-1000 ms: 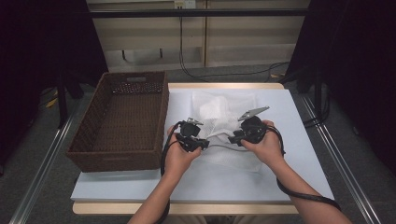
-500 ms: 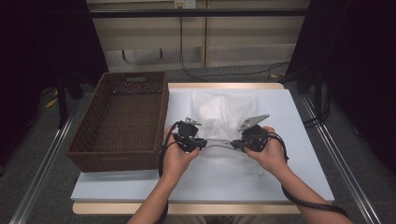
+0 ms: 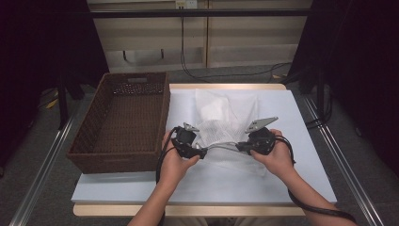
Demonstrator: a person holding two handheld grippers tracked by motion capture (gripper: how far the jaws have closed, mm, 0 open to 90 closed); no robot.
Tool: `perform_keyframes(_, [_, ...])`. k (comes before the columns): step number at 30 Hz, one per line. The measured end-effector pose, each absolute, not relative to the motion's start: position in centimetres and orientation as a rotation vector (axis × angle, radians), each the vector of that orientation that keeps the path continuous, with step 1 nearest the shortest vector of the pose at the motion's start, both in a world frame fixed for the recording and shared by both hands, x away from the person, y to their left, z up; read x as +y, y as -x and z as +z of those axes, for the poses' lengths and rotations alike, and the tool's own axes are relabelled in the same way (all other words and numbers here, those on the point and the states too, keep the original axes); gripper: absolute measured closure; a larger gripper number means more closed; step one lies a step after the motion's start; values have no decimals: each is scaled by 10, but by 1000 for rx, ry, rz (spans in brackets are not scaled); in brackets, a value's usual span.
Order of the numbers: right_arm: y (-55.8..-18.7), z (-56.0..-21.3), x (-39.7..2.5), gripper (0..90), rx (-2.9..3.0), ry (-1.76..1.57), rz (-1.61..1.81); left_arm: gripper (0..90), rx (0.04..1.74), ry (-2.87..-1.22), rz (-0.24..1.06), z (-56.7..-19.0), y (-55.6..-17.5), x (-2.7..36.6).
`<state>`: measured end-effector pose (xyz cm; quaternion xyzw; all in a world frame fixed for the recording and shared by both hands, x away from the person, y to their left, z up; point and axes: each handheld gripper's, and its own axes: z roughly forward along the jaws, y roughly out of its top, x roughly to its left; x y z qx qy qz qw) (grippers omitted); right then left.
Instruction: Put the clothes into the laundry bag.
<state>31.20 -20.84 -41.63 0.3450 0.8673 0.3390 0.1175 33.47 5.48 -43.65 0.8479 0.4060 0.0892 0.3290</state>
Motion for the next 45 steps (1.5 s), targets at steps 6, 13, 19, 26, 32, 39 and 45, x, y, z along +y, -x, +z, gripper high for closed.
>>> perform_keyframes(6, [-311, -415, -211, 850, 2533, -1018, 985, 287, 1077, -2282, 263, -447, -332, 60])
perform_keyframes(13, [-310, -412, -212, 767, 2526, -1037, 1009, 342, 1092, -2286, 285, -453, -335, 63])
perform_keyframes(19, [-311, -412, -212, 716, 2525, -1055, 1009, 404, 1117, -2297, 278, -463, -340, 60])
perform_keyframes(26, [-311, -414, -213, 674, 2523, -1064, 1015, 467, 1133, -2301, 313, -467, -344, 59])
perform_keyframes(32, [-312, -416, -210, 660, 2533, -1059, 1021, 621, 1150, -2290, 303, -466, -345, 60])
perform_keyframes(39, [-312, -415, -205, 650, 2534, -1044, 1034, 871, 1199, -2273, 229, -464, -342, 60])
perform_keyframes(45, [-310, -415, -203, 638, 2542, -1044, 1041, 898, 1249, -2245, 123, -462, -341, 63])
